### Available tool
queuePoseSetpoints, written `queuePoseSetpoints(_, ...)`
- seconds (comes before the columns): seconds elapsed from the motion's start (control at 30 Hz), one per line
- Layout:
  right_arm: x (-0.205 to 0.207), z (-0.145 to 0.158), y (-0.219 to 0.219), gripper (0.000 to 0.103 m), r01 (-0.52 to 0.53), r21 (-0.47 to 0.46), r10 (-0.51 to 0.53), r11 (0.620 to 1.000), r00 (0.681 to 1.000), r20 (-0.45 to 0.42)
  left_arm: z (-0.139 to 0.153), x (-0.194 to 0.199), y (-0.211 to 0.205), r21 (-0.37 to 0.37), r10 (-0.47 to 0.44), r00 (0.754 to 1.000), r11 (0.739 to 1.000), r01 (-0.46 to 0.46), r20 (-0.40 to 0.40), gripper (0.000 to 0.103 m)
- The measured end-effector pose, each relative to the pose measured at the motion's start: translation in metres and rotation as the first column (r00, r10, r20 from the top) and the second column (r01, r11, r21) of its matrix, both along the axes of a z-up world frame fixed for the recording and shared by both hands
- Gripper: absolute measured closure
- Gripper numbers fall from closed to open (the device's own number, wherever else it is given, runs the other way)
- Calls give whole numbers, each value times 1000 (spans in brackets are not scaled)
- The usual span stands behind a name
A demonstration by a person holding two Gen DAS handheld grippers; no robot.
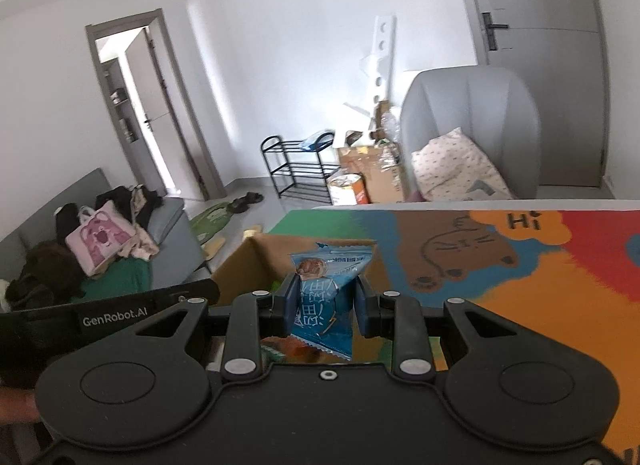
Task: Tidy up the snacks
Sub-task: 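Carry the cracker pack and blue pack over the cardboard box with both grippers, then open both grippers to drop the packs into the box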
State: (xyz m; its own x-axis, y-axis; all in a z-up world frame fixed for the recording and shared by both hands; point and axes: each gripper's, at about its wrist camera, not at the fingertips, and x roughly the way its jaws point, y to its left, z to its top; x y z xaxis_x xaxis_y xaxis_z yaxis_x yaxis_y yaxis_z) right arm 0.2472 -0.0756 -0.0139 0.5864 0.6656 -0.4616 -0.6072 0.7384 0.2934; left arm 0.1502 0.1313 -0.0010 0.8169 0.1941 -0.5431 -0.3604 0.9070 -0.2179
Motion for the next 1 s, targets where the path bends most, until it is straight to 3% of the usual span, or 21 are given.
queuePoseSetpoints(0.17,-7,-1,12,74,-46,11,46,999,999,-28,0,-12,6,4,22,1000,1000,-22,-6,19)
queuePoseSetpoints(0.23,-10,0,15,67,-62,24,63,998,997,-37,-2,-16,9,3,30,999,1000,-30,-11,19)
queuePoseSetpoints(0.3,-13,1,13,50,-50,32,51,998,998,-34,-2,-19,12,2,37,999,999,-37,-14,18)
queuePoseSetpoints(0.67,-24,3,-8,49,13,37,-12,999,999,-47,0,-28,8,8,38,999,999,-38,-18,9)
queuePoseSetpoints(1.0,-36,4,-45,37,80,39,-78,996,996,-50,0,-35,-14,13,-5,1000,1000,6,-29,4)
